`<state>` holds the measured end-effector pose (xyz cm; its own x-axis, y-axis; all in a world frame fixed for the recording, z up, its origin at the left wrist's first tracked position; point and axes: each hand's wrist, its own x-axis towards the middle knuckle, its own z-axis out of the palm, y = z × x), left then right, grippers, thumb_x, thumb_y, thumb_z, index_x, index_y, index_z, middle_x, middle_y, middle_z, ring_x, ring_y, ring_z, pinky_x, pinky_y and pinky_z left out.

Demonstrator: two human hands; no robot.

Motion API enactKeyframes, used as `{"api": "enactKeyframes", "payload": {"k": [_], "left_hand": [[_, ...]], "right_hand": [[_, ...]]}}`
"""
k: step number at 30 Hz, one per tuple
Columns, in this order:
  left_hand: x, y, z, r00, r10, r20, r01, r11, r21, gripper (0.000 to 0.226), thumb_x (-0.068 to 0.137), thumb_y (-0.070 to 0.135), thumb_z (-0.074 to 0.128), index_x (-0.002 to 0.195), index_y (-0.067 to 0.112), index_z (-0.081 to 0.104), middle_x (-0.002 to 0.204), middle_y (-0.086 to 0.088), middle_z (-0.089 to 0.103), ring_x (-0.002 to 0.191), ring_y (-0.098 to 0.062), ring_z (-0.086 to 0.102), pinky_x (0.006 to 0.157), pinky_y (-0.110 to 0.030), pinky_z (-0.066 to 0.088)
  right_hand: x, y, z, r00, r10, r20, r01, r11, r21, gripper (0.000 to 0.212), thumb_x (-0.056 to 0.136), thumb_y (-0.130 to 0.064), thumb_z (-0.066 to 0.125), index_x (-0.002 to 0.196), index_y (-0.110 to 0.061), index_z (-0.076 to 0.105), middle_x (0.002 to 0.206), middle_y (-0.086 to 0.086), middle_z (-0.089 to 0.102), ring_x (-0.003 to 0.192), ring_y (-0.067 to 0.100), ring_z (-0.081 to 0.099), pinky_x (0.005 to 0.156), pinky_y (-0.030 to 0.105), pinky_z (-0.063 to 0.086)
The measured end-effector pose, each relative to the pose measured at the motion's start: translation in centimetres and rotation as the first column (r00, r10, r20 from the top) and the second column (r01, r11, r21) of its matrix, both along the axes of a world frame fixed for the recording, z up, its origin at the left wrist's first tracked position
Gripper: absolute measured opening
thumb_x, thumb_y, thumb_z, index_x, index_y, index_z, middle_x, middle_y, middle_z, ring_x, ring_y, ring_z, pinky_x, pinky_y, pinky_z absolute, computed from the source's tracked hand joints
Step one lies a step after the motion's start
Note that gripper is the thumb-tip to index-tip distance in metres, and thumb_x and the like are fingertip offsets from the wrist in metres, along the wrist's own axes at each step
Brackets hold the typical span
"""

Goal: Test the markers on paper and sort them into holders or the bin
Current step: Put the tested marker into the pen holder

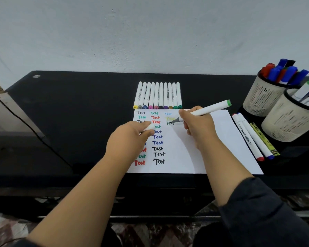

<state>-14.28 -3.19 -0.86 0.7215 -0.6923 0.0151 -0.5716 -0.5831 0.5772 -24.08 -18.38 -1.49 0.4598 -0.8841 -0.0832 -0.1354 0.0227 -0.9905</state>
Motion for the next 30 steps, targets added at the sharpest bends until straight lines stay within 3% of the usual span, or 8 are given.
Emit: {"api": "enactKeyframes", "payload": {"k": [7, 12, 17, 22, 30], "left_hand": [[0.4, -0.8, -0.2, 0.998, -0.043, 0.049, 0.043, 0.999, -0.008, 0.043, 0.095, 0.045, 0.045, 0.137, 0.035, 0.045, 0.135, 0.008, 0.051, 0.118, -0.012, 0.049, 0.086, -0.025, 0.038], [0.7, -1.2, -0.5, 0.999, -0.029, 0.029, 0.029, 1.0, -0.009, 0.044, 0.095, 0.046, 0.045, 0.138, 0.035, 0.044, 0.135, 0.007, 0.052, 0.115, -0.012, 0.052, 0.081, -0.023, 0.039], [0.8, -1.2, -0.6, 0.999, -0.029, 0.034, 0.029, 1.0, -0.004, 0.044, 0.095, 0.046, 0.045, 0.137, 0.037, 0.043, 0.134, 0.007, 0.053, 0.113, -0.012, 0.052, 0.077, -0.023, 0.037], [0.8, -1.1, -0.5, 0.999, -0.031, 0.039, 0.031, 1.0, 0.0, 0.045, 0.095, 0.046, 0.044, 0.138, 0.036, 0.042, 0.131, 0.007, 0.054, 0.108, -0.011, 0.054, 0.076, -0.023, 0.039], [0.6, -1.3, -0.4, 0.997, -0.052, 0.054, 0.05, 0.998, 0.046, 0.045, 0.096, 0.046, 0.042, 0.14, 0.037, 0.039, 0.141, 0.005, 0.047, 0.122, -0.014, 0.048, 0.082, -0.023, 0.036]], "right_hand": [[1.0, -0.5, -0.9, 1.0, -0.002, -0.03, -0.002, 0.991, -0.134, 0.037, 0.086, -0.017, 0.059, 0.062, -0.019, 0.029, 0.059, 0.002, 0.038, 0.054, 0.011, 0.035, 0.056, 0.024, 0.032], [1.0, -0.2, -1.5, 0.998, 0.041, -0.045, -0.049, 0.979, -0.196, 0.039, 0.088, -0.012, 0.056, 0.062, -0.018, 0.028, 0.049, -0.012, 0.038, 0.04, -0.002, 0.037, 0.041, 0.009, 0.027], [1.3, 0.0, -1.8, 0.995, 0.044, -0.094, -0.065, 0.971, -0.229, 0.038, 0.086, -0.017, 0.059, 0.063, -0.018, 0.029, 0.061, 0.001, 0.037, 0.057, 0.011, 0.035, 0.054, 0.021, 0.031], [1.1, -0.2, -1.5, 0.994, 0.001, -0.105, -0.026, 0.971, -0.239, 0.037, 0.087, -0.011, 0.053, 0.063, -0.018, 0.026, 0.056, -0.006, 0.029, 0.044, 0.005, 0.029, 0.04, 0.011, 0.024], [0.9, 0.0, -1.4, 0.995, 0.024, -0.099, -0.047, 0.971, -0.235, 0.038, 0.084, -0.007, 0.053, 0.061, -0.018, 0.026, 0.055, -0.007, 0.028, 0.041, 0.003, 0.03, 0.041, 0.011, 0.025]]}}
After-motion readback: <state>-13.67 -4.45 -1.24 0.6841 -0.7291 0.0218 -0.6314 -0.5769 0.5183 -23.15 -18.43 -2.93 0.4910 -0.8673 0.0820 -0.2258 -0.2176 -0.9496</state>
